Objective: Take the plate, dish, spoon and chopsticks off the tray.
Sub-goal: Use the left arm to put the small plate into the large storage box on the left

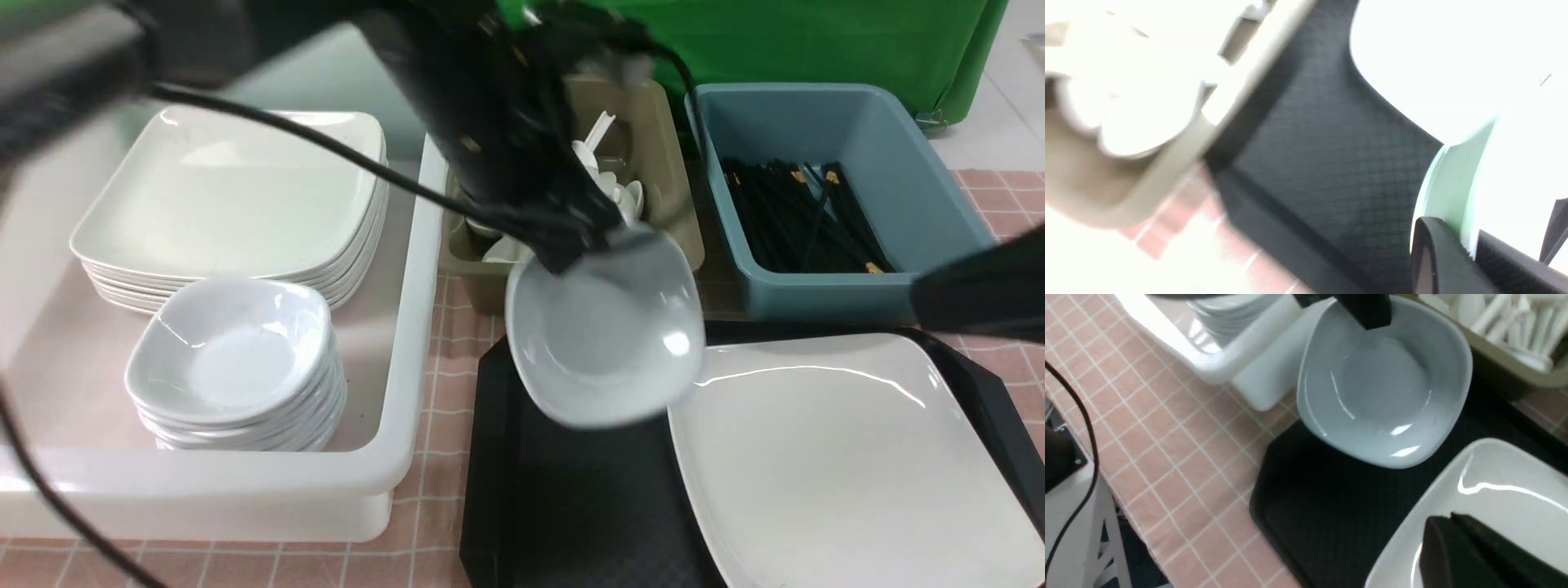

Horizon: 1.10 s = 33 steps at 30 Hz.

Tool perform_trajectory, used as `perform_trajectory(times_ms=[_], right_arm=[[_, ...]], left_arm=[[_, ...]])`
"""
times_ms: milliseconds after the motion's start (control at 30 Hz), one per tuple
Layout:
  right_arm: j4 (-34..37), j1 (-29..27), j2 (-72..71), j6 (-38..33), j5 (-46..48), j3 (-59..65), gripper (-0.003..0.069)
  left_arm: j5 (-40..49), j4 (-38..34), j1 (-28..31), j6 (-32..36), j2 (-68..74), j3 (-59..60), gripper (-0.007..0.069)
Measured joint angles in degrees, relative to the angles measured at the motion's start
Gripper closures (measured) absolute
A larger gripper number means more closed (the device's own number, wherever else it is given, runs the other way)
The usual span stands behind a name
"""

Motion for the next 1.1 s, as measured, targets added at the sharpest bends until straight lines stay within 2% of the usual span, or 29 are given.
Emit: perform_trajectory(times_ms=[100, 133, 233, 400, 467, 500, 667, 833, 967, 1067, 1100], right_arm=[[-1.0, 7.4, 3.0, 2.3, -1.9, -5.4, 0.0629], [-1.2, 7.8, 3.2, 2.5, -2.0, -5.7, 0.0629], [-5.8, 14.7, 7.4, 6.3, -3.1, -10.5, 0.0629], [-9.5, 22.9, 14.7, 9.2, -4.9, -15.8, 0.0629], [-9.6, 23.8, 15.7, 9.3, -5.5, -16.5, 0.0629], [-9.7, 25.4, 17.8, 9.4, -5.9, -17.8, 0.0629], [-9.8, 27.7, 21.8, 9.4, -6.4, -20.0, 0.0629], [-10.1, 28.2, 22.5, 9.4, -6.6, -20.2, 0.0629], [-10.8, 28.2, 22.5, 10.4, -6.6, -20.4, 0.0629], [-14.0, 28.0, 22.5, 13.7, -5.9, -20.5, 0.0629], [-14.3, 27.9, 22.5, 14.1, -5.6, -20.5, 0.0629]], left_arm=[[-0.1, -4.9, 9.4, -0.3, -4.7, 0.2, 0.0614], [-0.1, -5.3, 9.4, -0.3, -5.0, 0.3, 0.0614], [-0.8, -10.4, 19.6, -0.5, -10.6, 5.2, 0.0614], [-4.8, -12.6, 33.4, -0.4, -20.4, 22.2, 0.0614], [-6.3, -12.6, 35.6, -0.4, -21.9, 25.9, 0.0614], [-9.2, -12.6, 39.2, -0.4, -24.0, 32.2, 0.0614], [-18.8, -15.0, 44.5, -0.5, -27.0, 43.9, 0.0614], [-20.6, -16.1, 45.0, -0.1, -26.1, 48.8, 0.06], [-20.7, -16.1, 45.0, 0.6, -26.0, 49.2, 0.0497], [-20.7, -14.8, 45.0, 1.5, -26.4, 47.9, 0.0338], [-20.7, -14.6, 45.0, 1.6, -26.5, 47.7, 0.0315]])
